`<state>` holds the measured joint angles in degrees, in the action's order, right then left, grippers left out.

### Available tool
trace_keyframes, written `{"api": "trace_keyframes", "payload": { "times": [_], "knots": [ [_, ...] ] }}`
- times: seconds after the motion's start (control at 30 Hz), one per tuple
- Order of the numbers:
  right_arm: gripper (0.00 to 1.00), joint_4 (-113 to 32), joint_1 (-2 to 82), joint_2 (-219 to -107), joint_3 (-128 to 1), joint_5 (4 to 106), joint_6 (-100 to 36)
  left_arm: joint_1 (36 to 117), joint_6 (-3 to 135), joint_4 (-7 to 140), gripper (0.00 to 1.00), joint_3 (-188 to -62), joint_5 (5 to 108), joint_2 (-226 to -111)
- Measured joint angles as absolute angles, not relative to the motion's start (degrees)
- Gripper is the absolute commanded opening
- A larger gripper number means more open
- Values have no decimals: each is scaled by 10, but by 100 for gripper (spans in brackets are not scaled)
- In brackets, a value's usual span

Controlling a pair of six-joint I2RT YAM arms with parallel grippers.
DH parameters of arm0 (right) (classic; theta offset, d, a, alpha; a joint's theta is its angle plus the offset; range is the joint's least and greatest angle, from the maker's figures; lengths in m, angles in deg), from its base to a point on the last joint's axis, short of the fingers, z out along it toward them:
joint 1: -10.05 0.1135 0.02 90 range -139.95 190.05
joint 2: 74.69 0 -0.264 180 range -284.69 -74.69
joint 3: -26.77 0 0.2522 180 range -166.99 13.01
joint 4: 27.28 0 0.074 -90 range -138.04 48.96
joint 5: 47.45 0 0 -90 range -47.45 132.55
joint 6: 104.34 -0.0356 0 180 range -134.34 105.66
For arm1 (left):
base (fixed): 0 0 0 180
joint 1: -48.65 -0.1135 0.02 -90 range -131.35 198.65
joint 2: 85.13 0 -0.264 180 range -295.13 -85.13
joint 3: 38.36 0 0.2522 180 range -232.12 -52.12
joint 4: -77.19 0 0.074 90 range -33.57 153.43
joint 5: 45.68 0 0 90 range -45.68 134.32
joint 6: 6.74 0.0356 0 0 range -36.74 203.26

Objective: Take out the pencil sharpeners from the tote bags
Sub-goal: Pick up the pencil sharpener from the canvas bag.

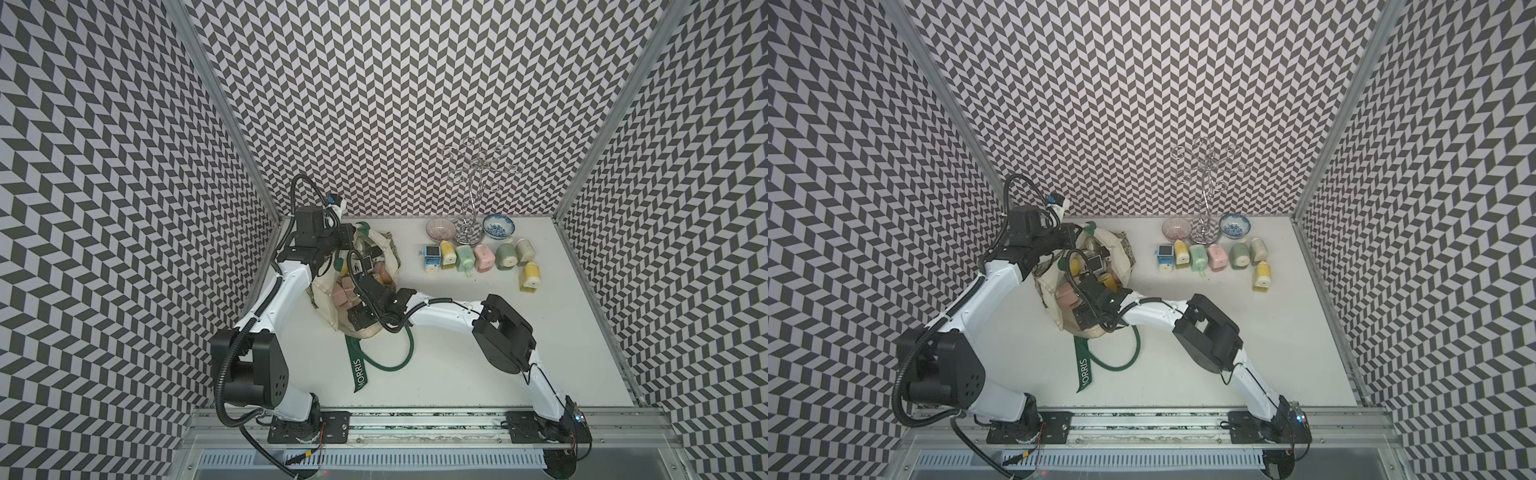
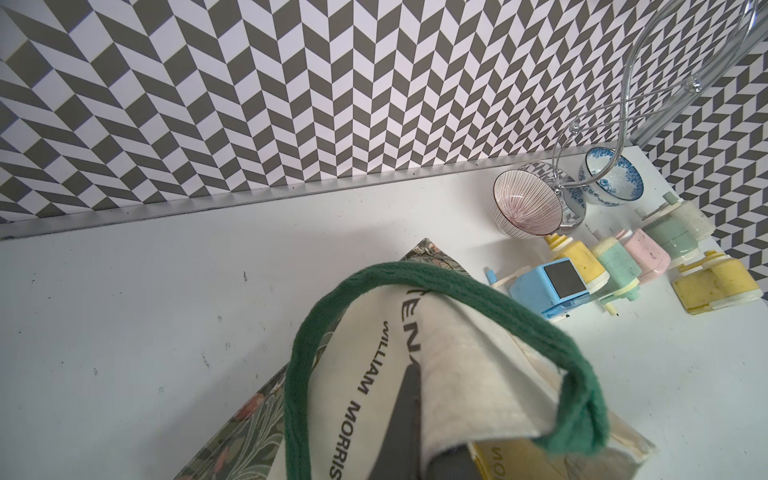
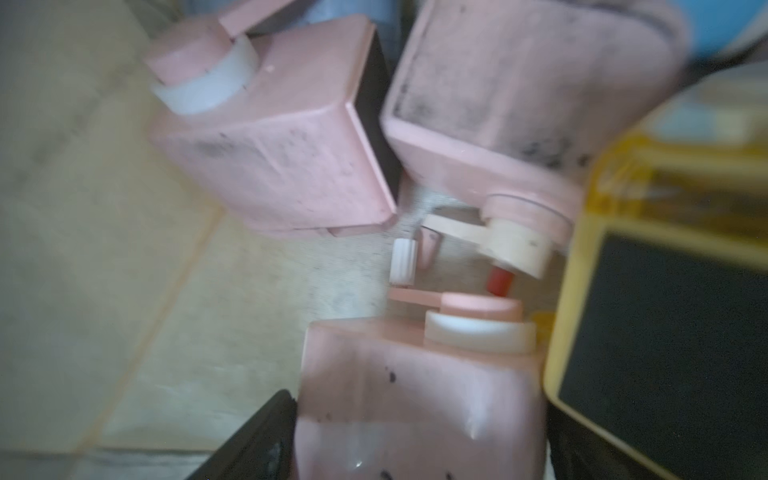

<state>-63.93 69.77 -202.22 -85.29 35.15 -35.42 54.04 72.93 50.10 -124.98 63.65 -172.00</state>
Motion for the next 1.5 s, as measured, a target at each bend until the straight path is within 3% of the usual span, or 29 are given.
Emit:
{"api": "trace_keyframes", "payload": {
  "times": [0.17,0.3,0.43,0.67,1.0,1.2,1.5],
  "knots": [
    [78,-686,717,-2014,-853,223,-316,542,730,501,0,-1250,636,-1720],
    [91,-717,731,-2015,-853,118,-281,543,731,501,0,-1250,635,-1720],
    [97,-751,738,-2022,-855,60,-250,543,731,501,0,-1250,635,-1720],
    [99,-753,734,-2021,-854,102,-218,543,731,501,0,-1250,635,-1720],
    [100,-749,697,-1973,-852,248,-221,545,731,501,0,-1250,634,-1720],
    [87,-752,675,-1970,-861,311,-244,545,731,502,0,-1250,630,-1720],
    [78,-758,667,-1994,-869,382,-272,545,732,502,0,-1250,630,-1720]
  ]
}}
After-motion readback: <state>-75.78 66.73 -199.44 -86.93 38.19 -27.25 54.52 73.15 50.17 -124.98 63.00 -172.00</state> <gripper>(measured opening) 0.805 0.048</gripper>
